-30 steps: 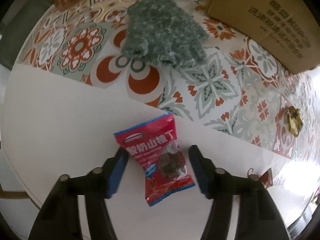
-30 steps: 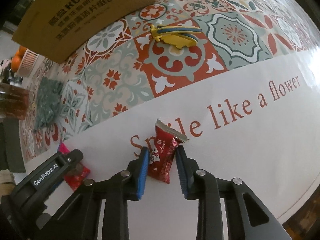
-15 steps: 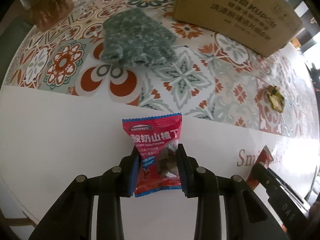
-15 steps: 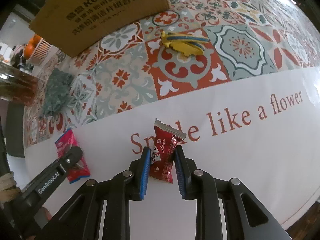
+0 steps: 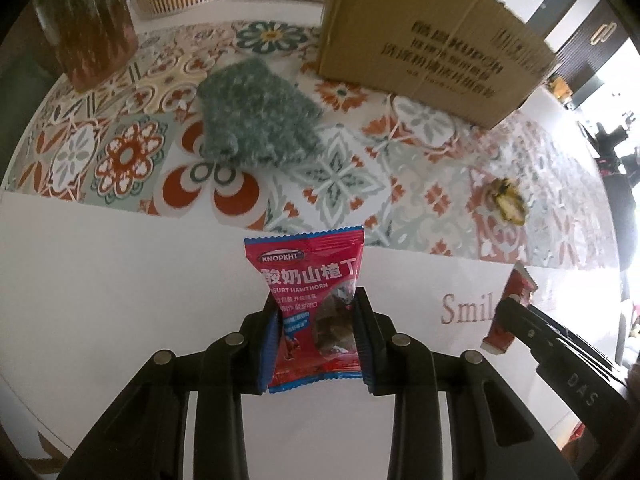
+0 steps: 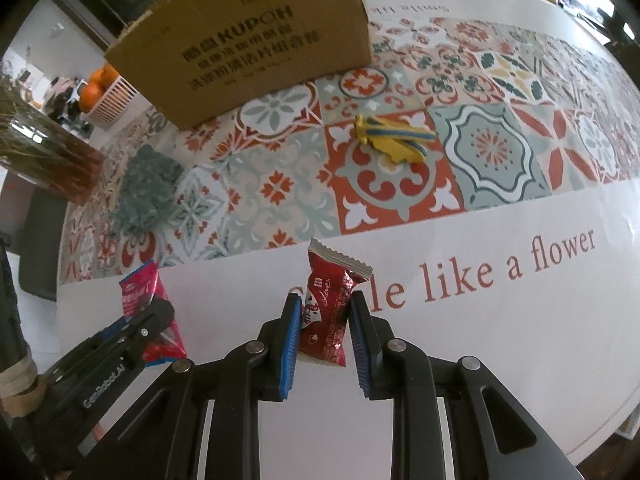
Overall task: Organize soft objects
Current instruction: 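Carry the candy packet with the left tool while the right tool carries the small candy to the box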
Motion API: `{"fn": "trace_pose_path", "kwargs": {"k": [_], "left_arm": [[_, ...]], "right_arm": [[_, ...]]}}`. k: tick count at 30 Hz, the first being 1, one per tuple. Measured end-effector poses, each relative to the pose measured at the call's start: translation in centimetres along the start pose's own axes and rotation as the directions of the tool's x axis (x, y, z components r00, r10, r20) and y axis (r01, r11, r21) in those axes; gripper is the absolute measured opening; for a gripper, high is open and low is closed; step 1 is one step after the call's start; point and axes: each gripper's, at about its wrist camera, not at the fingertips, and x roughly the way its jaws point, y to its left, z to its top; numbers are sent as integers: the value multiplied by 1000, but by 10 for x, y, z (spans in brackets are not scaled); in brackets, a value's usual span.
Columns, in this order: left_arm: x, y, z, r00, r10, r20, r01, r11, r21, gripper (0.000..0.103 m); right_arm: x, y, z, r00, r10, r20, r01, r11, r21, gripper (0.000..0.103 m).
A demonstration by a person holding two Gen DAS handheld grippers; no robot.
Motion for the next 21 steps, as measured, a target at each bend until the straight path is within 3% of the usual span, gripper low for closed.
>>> {"fn": "trace_pose_path", "kwargs": {"k": [12, 21], "left_arm": [[-32, -12, 24, 994, -23, 108, 19, 999, 33, 33], [-66, -24, 39, 977, -39, 208, 25, 997, 66, 33]], "right_arm": [[-32, 14, 14, 993, 36, 110, -30, 998, -58, 26], [-64, 20, 30, 976, 69, 205, -51, 994, -92, 26]]}}
